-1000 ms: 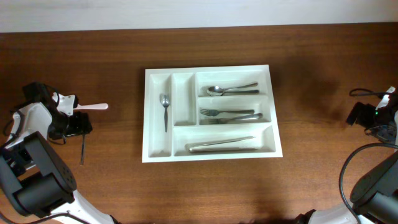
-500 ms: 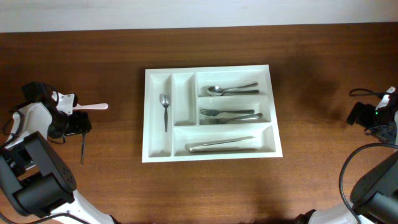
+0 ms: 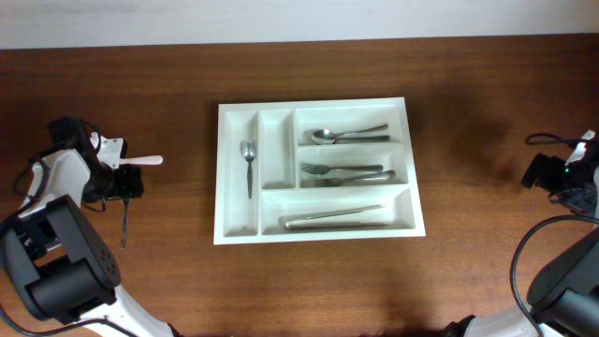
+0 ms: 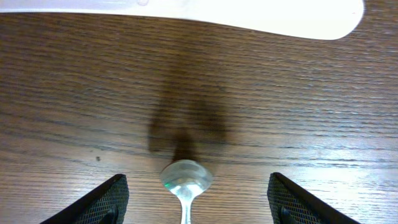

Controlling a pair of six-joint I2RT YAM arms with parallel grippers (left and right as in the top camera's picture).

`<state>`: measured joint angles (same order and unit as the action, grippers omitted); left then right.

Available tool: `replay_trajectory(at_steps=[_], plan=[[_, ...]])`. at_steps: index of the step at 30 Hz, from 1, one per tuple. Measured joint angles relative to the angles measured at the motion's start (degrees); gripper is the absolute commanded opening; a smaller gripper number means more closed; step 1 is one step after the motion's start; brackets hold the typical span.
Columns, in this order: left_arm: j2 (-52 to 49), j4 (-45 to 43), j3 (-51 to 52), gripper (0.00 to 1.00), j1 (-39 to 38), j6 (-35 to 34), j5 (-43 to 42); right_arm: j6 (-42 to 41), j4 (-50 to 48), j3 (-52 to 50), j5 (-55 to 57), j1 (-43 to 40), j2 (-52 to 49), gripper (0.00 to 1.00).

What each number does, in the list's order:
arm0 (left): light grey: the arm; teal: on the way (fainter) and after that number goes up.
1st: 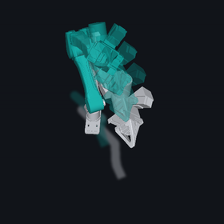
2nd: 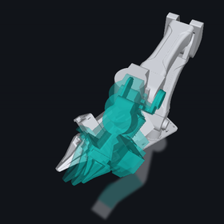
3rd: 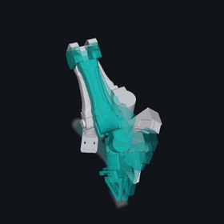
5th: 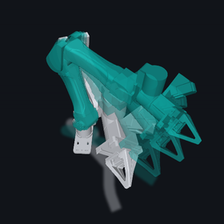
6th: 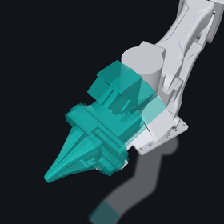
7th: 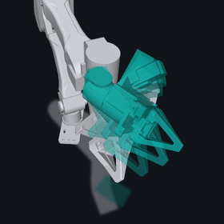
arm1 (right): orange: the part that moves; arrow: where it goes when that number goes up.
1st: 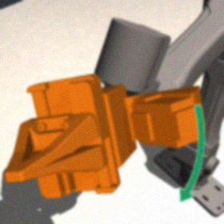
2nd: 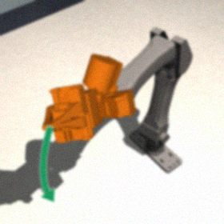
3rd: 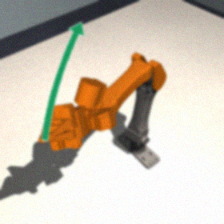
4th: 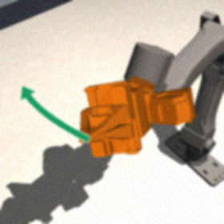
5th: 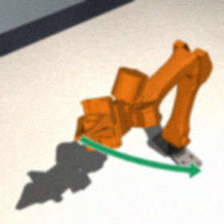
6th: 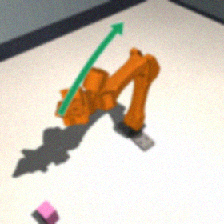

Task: Pack container
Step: 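Lower the left gripper and close it on the spoon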

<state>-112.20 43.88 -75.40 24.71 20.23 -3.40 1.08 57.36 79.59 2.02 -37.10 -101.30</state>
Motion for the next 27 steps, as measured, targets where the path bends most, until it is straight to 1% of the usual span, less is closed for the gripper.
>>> replay_trajectory(at_steps=[15,19,21,25,27], plan=[[-2.62,-0.09,0.00,0.73,0.00,0.00,0.87,-0.02,0.00,0.00,0.00,0.02,0.00,0.99],[-2.64,-0.48,0.00,0.60,0.00,0.20,0.87,-0.02,0.00,0.00,0.00,0.00,0.00,0.99],[-2.67,-0.66,0.00,0.58,0.00,0.33,0.90,-0.04,0.00,0.00,0.00,0.02,0.00,0.99],[-2.67,-0.87,0.00,0.51,0.00,0.37,1.07,-0.02,0.00,0.00,0.00,0.02,0.00,0.99],[-2.67,-1.07,0.00,0.45,0.00,0.37,1.05,-0.04,0.00,0.00,0.00,0.02,0.00,0.99]])
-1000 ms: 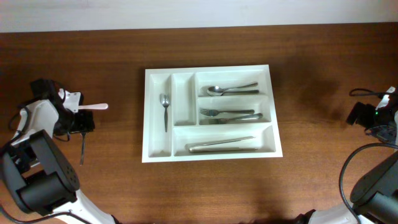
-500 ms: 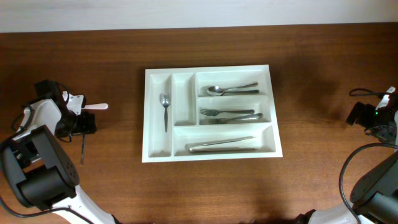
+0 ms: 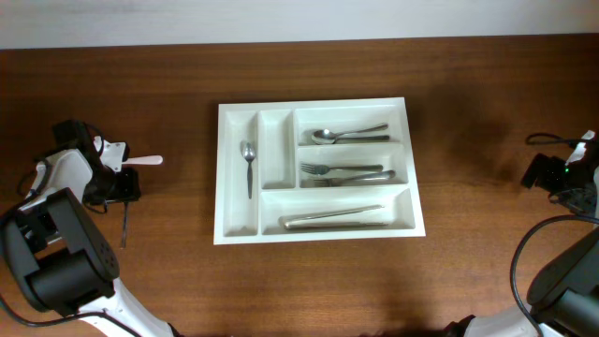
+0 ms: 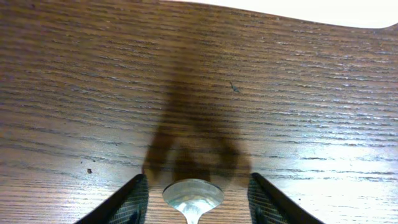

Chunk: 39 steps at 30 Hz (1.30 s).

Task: Pack container
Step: 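Lower the left gripper and close it on the spoon, then carry the spoon into the tray's left compartment and release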

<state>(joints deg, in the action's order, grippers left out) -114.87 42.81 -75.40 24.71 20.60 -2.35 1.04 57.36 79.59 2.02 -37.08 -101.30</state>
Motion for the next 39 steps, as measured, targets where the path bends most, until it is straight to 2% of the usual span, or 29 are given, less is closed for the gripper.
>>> replay_trajectory(at_steps=[7,12,29,39], plan=[[0.00,-0.24,0.00,0.43,0.00,0.02,0.02,0.02,0.02,0.00,0.00,-0.02,0.00,0.99],[0.00,-0.24,0.00,0.29,0.00,0.02,0.02,0.00,0.00,0.00,0.02,0.00,0.00,0.99],[0.00,0.46,-0.35,0.29,0.00,-0.02,0.02,0.02,0.02,0.00,0.00,-0.02,0.00,0.99],[0.00,6.43,-8.94,0.28,-1.53,-0.04,0.07,0.04,0.00,0.00,0.00,-0.02,0.00,0.99]])
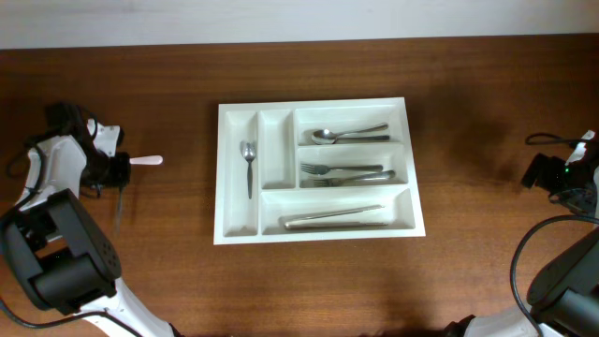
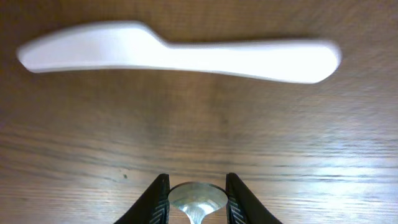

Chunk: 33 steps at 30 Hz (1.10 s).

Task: Pack container
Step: 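Carry the spoon into the tray's left compartment and release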

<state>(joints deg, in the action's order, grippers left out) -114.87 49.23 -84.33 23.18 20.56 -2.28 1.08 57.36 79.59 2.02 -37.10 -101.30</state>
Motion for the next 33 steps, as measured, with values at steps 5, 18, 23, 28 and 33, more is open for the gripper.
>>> replay_trajectory(at_steps=[5,18,23,28,33], plan=[[0.00,4.17,-5.92,0.28,-2.89,-0.72,-0.04,-0.02,0.00,0.00,0.00,0.02,0.00,0.99],[0.00,11.21,-13.46,0.28,-15.19,-14.64,-6.60,-0.02,0.02,0.00,0.00,0.02,0.00,0.99],[0.00,11.87,-13.46,0.28,-20.22,-19.47,-10.58,-0.02,0.00,0.00,0.00,0.00,0.00,0.99],[0.00,11.87,-13.49,0.30,-24.50,-21.38,-11.87,-0.04,0.00,0.00,0.00,0.02,0.00,0.99],[0.00,11.89,-13.49,0.30,-28.20,-23.85,-12.35,0.00,0.00,0.00,0.00,0.00,0.00,0.99]])
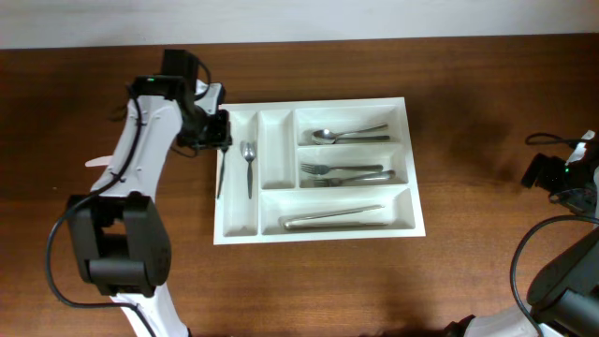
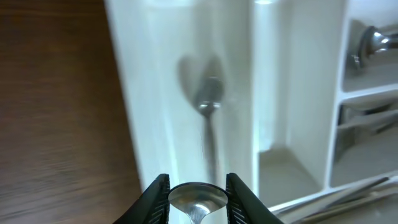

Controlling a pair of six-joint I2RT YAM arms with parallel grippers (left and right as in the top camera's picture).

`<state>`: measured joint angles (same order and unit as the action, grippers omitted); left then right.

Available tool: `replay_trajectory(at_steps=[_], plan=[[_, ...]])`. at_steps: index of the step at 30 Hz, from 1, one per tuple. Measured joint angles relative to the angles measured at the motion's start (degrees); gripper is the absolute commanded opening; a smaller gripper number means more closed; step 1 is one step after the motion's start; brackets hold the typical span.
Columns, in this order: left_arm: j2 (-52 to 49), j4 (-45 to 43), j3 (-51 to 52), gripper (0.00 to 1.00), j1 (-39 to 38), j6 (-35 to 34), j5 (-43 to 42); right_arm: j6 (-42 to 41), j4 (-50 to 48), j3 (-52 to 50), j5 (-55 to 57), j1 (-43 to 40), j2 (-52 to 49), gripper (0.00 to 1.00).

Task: Pack container
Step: 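Carry the spoon into the tray's left compartment and release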

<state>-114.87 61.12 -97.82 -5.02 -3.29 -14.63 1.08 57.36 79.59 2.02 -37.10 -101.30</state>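
Note:
My left gripper (image 1: 215, 137) is shut on the bowl of a small metal spoon (image 2: 197, 198), whose handle (image 1: 221, 174) hangs down over the left wall of the white cutlery tray (image 1: 314, 103). In the left wrist view the gripper (image 2: 197, 186) hovers above the tray's leftmost long compartment, where another small spoon (image 2: 208, 106) lies. That lying spoon (image 1: 248, 165) also shows from overhead. My right gripper (image 1: 545, 171) rests at the far right edge, too small to read.
The tray's other compartments hold spoons (image 1: 348, 135), forks (image 1: 346, 173) and knives (image 1: 335, 219); the second narrow compartment (image 1: 276, 150) holds nothing. A white plastic knife (image 1: 98, 161) lies on the wooden table (image 1: 468, 271) left of my left arm.
My left gripper, still shut on the spoon, has gone from the table's far left beside the plastic knife to over the tray's leftmost compartment. The plastic knife now lies further left.
First my left gripper stood wide open around the spoon's bowl on the table. Then its fingers were closer in. Then they were shut on the bowl near the plastic knife. Now the spoon hangs over the tray. The right arm stayed put.

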Motion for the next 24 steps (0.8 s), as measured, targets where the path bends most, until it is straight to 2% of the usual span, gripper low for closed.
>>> replay_trajectory(at_steps=[1,3,6,8,13,16,19,20,24], plan=[[0.00,0.00,0.00,0.30,-0.57,-0.48,-0.02,-0.04,0.00,0.00,0.00,0.02,0.00,0.99],[0.00,0.02,0.00,0.38,-1.53,-1.11,-0.15,-0.02,0.00,0.00,0.00,0.02,0.00,0.99],[0.00,0.02,0.00,0.39,-2.56,-1.81,-0.17,-0.04,0.00,0.00,0.00,0.02,0.00,0.99],[0.00,0.02,0.00,0.45,-3.21,-2.05,-0.20,-0.02,0.02,0.00,0.00,0.02,0.00,0.99],[0.00,0.00,-0.02,0.48,-3.93,-2.38,-0.15,-0.02,0.00,0.00,0.00,0.02,0.00,0.99],[0.00,-1.14,-0.02,0.54,-3.82,-2.47,-0.15,-0.02,0.00,0.00,0.00,0.02,0.00,0.99],[0.00,-3.19,-0.24,0.95,-3.28,-2.64,-0.13,-0.02,0.00,0.00,0.00,0.00,0.00,0.99],[0.00,-4.07,-0.46,1.00,-2.82,-2.51,0.07,-0.02,0.00,0.00,0.00,0.02,0.00,0.99],[0.00,-7.65,-1.73,0.99,0.74,-3.08,1.16,-0.04,0.00,0.00,0.00,0.00,0.00,0.99]])
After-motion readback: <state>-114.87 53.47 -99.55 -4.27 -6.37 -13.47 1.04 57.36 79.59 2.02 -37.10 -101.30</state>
